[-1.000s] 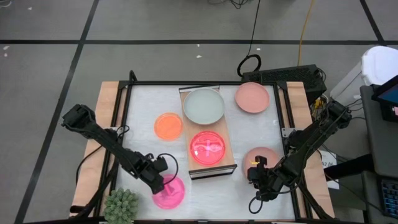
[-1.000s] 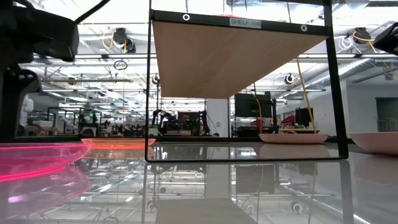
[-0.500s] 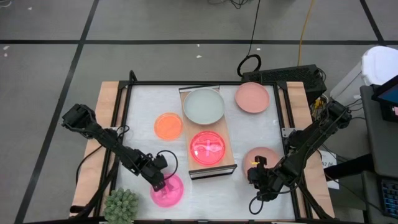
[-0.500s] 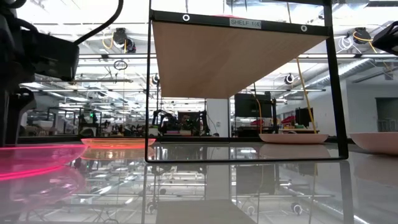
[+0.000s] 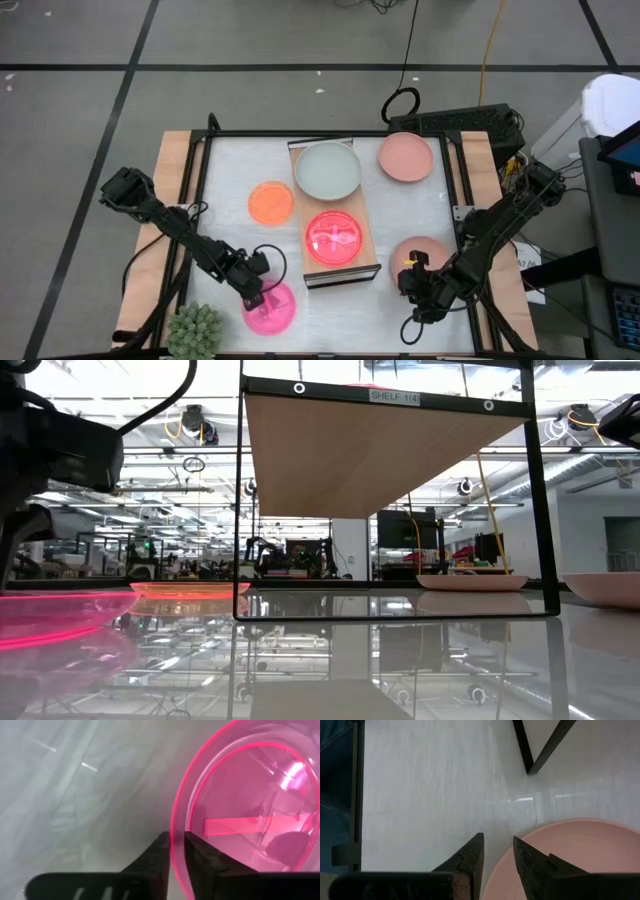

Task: Place and stack plates onto a shelf
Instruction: Stack the pink plate on the pink plate on the shelf

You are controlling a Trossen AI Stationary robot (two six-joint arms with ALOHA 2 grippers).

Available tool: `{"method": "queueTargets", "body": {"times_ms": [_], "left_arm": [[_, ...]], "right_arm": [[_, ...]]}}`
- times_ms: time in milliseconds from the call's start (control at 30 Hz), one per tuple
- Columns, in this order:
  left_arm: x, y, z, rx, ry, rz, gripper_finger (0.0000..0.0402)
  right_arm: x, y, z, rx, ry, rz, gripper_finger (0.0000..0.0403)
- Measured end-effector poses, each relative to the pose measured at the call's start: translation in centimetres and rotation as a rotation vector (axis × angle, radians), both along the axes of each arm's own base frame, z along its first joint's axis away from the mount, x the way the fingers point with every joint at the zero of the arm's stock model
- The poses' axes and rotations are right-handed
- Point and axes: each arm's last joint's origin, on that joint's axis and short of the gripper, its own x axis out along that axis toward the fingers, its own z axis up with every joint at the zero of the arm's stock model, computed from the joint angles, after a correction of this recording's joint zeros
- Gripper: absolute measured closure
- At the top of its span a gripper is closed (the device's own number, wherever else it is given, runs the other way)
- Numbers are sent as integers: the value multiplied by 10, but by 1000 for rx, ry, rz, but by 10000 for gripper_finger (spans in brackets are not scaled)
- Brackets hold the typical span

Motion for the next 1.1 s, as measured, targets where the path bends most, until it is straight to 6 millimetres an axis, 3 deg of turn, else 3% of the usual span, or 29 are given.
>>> {"method": "queueTargets", "body": {"times_ms": [233, 433, 833, 967, 1100], "left_arm": [[1, 0, 0, 16, -18, -61, 392], [2, 6, 8, -6, -29, -72, 396], [-4, 31, 57, -58, -212, -97, 397], [-11, 40, 81, -138, -309, -141, 397], [-19, 55, 105, -186, -424, -77, 398]], "right_arm": [[0, 0, 0, -1, -1, 0, 314], [0, 0, 0, -2, -2, -1, 314], [0, 0, 0, -4, -4, -2, 314], [0, 0, 0, -4, -4, -3, 314], [0, 0, 0, -2, -5, -5, 314]]}}
